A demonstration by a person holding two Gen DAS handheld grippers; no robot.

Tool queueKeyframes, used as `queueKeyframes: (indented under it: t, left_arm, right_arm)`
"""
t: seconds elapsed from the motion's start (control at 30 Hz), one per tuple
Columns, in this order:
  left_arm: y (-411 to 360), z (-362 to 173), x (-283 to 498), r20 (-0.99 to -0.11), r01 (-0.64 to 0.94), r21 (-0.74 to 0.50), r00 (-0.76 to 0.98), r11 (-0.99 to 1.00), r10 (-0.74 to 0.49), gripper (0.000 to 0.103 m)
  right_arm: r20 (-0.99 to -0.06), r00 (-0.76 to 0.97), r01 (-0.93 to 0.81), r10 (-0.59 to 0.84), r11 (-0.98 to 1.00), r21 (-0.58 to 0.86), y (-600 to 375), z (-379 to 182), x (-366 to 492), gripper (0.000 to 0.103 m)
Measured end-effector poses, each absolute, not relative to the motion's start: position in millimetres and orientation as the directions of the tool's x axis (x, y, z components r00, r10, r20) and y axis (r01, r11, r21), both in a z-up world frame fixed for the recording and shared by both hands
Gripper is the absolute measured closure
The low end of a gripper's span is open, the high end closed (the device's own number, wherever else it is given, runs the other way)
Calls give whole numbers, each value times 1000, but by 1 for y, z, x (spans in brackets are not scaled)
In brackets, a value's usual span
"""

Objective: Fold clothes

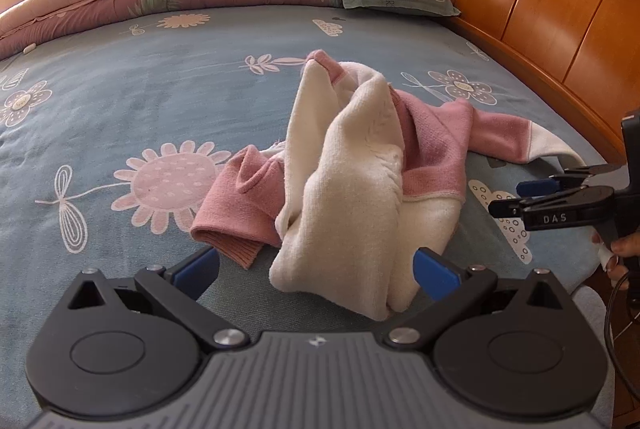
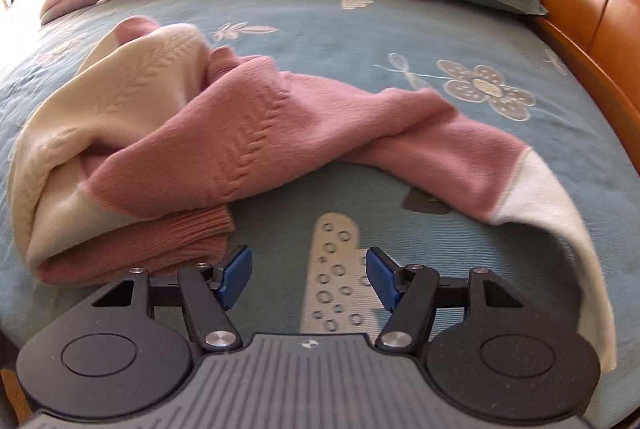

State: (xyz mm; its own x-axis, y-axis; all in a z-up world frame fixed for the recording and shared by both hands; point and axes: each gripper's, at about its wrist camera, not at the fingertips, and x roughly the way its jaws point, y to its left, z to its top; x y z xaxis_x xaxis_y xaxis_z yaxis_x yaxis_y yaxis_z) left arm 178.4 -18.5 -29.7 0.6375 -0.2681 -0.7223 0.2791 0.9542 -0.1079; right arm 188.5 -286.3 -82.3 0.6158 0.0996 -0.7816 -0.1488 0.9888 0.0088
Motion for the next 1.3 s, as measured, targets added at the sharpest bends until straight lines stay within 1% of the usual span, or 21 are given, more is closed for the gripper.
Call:
queueKeyframes:
  t: [0.1,0.17,0.23,0.33,0.43,0.53,0.6,0.73,0.77,0.8,0.83,0.9,1.07,1.13,1.23,1.3]
  left_arm:
    - [-10,-31,179,-721,262,-117,641,958,-264,1]
    - [-4,-32,179,-718,248,-124,645,961,-259,1]
    - [3,-33,180,-715,234,-127,652,964,-252,1]
    - [14,-32,181,-710,211,-130,663,969,-240,1]
    - [28,-33,182,-706,178,-134,673,975,-220,1]
    - [42,-35,182,-709,142,-137,677,980,-197,1]
    - [49,-36,182,-713,124,-137,677,983,-185,1]
    - [58,-39,182,-718,106,-136,674,985,-171,1]
    - [58,-40,183,-719,106,-136,674,985,-172,1]
    - [59,-41,184,-719,110,-138,672,984,-176,1]
    - [57,-41,186,-720,117,-139,670,983,-181,1]
    - [51,-43,190,-720,139,-136,666,981,-194,1]
    - [18,-46,202,-715,227,-120,655,966,-243,1]
    - [3,-45,208,-702,265,-121,658,957,-271,1]
    - [-17,-47,219,-694,286,-104,666,953,-275,1]
    - [-29,-52,229,-699,289,-49,674,956,-240,1]
  right_arm:
    - [-767,620,-228,168,973,30,-254,-73,177,34]
    - [-746,637,-263,195,964,28,-238,-62,173,30]
    - [-717,663,-286,215,958,23,-225,-48,169,22]
    - [-685,685,-320,248,947,23,-207,-31,168,15]
    - [-670,686,-362,282,932,21,-186,-24,171,10]
    - [-673,671,-402,311,915,23,-159,-29,178,7]
    - [-686,666,-401,293,916,2,-144,-36,185,7]
    - [-714,676,-358,185,929,-98,-137,-53,191,7]
    - [-717,681,-340,151,932,-126,-142,-58,192,6]
    - [-719,685,-322,117,934,-154,-148,-62,192,2]
    - [-721,687,-302,87,937,-175,-154,-66,193,0]
    - [-735,676,-254,54,953,-164,-176,-71,194,0]
    - [-753,654,-182,77,982,-58,-212,-75,190,0]
    - [-751,657,-175,67,982,-66,-213,-76,186,0]
    - [-761,647,-145,49,988,-60,-216,-82,183,0]
    - [-762,644,-131,71,991,-19,-220,-83,181,0]
